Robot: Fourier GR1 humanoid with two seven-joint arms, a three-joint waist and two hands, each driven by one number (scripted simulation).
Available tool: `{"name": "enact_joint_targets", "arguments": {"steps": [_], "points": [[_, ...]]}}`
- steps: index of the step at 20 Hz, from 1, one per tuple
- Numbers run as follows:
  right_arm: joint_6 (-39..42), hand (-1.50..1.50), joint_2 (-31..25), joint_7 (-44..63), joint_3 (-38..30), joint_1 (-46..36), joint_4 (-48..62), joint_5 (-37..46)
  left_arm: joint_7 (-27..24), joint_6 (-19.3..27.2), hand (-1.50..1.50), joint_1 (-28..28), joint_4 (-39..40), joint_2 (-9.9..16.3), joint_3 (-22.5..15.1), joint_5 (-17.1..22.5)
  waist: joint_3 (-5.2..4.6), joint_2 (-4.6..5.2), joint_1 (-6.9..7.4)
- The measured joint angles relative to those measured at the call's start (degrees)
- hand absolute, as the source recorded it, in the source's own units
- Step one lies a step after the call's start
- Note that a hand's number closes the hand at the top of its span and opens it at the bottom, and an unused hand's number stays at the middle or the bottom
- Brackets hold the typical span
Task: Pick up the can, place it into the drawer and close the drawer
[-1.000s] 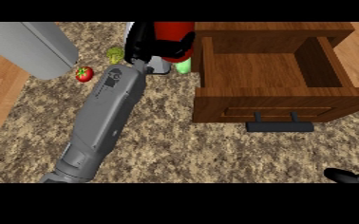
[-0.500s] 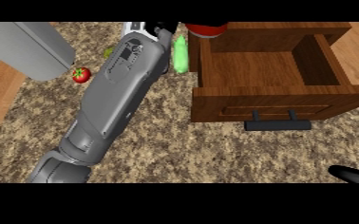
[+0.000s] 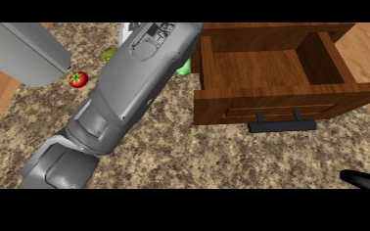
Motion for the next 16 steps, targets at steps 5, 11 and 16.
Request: {"name": "enact_joint_targets", "arguments": {"steps": [5, 11, 16], "points": [[-0.05, -1.50, -0.82, 0.88, 0.00, -1.63, -0.11, -0.54, -0.75, 1.43, 1.50, -5.17, 6.48, 0.00, -1.99, 2.93, 0.04, 0.25, -0.87], [0.25, -1.50, -0.50, 0.26, 0.97, -1.78, 0.85, -0.12, -2.28, 3.94, 1.50, -8.63, 11.51, 0.00, -5.53, 6.14, 0.08, 0.48, -1.88], [0.19, -1.50, -1.02, 1.14, 1.88, -3.27, 1.09, 0.37, -2.98, 7.91, -1.50, -10.93, 14.88, 0.01, -7.44, 8.15, 0.12, 0.77, -2.81]]}}
